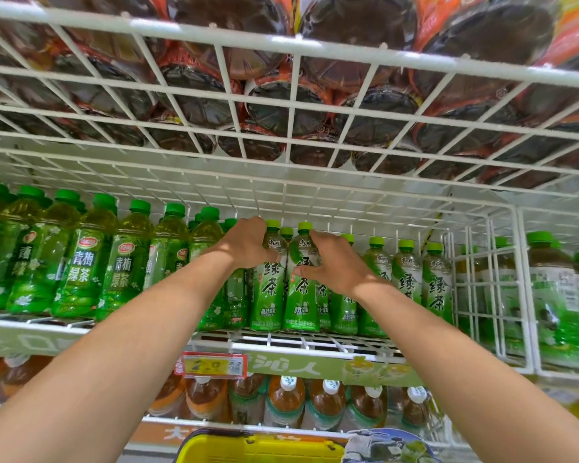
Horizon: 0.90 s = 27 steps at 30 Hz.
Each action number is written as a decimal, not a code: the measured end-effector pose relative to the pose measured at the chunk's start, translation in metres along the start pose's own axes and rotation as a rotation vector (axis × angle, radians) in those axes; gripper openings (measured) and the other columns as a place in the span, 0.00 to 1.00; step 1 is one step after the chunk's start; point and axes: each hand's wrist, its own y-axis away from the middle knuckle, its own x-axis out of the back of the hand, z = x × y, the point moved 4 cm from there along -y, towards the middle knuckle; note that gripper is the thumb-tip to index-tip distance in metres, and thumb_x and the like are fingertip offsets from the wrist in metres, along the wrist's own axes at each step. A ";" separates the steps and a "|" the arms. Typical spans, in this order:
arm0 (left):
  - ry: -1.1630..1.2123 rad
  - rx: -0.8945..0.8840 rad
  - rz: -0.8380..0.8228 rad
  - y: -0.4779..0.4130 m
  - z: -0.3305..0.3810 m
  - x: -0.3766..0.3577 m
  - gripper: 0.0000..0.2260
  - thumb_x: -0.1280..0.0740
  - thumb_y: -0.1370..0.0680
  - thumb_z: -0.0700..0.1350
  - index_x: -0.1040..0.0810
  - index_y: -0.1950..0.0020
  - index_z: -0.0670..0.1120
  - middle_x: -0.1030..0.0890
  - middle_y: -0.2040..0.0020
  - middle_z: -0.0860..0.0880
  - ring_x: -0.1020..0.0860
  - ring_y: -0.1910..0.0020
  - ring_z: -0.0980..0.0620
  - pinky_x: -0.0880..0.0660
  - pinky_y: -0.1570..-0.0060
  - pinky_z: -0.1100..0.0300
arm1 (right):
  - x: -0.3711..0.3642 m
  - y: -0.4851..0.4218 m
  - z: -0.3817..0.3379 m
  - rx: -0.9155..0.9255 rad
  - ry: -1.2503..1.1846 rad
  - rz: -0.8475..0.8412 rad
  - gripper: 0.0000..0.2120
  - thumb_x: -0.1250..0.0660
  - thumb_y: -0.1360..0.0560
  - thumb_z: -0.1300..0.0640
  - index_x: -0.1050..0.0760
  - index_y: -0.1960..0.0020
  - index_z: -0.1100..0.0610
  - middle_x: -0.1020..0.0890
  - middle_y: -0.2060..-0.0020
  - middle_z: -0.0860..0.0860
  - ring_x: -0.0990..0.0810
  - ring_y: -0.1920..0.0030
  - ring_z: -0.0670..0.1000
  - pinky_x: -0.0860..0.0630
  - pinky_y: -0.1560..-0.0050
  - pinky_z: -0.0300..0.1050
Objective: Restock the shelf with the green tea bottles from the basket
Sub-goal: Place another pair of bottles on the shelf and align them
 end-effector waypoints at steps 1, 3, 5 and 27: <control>-0.010 -0.008 0.016 0.003 0.003 0.000 0.15 0.25 0.25 0.52 0.27 0.53 0.44 0.24 0.55 0.49 0.24 0.60 0.53 0.35 0.68 0.65 | 0.003 0.002 -0.001 0.013 0.034 -0.001 0.28 0.27 0.25 0.41 0.28 0.34 0.58 0.20 0.40 0.54 0.20 0.43 0.54 0.21 0.40 0.51; -0.061 -0.037 0.042 0.014 0.011 0.005 0.14 0.28 0.23 0.53 0.23 0.52 0.43 0.22 0.55 0.48 0.22 0.59 0.51 0.32 0.66 0.64 | 0.009 0.007 -0.005 0.040 0.113 -0.003 0.29 0.32 0.22 0.41 0.30 0.29 0.58 0.24 0.32 0.56 0.23 0.35 0.57 0.24 0.35 0.53; -0.152 -0.077 0.031 0.027 0.020 0.011 0.15 0.32 0.21 0.55 0.22 0.46 0.43 0.22 0.50 0.47 0.23 0.54 0.48 0.29 0.58 0.59 | 0.017 0.011 -0.009 0.042 0.156 -0.002 0.28 0.35 0.20 0.41 0.31 0.28 0.58 0.27 0.28 0.56 0.25 0.32 0.58 0.25 0.33 0.55; -0.415 -0.435 0.064 0.228 0.095 0.020 0.31 0.46 0.17 0.61 0.42 0.19 0.45 0.34 0.22 0.45 0.38 0.23 0.47 0.36 0.26 0.51 | 0.085 0.219 -0.066 0.085 0.261 0.047 0.34 0.46 0.18 0.36 0.44 0.18 0.53 0.37 0.21 0.49 0.42 0.21 0.51 0.38 0.24 0.51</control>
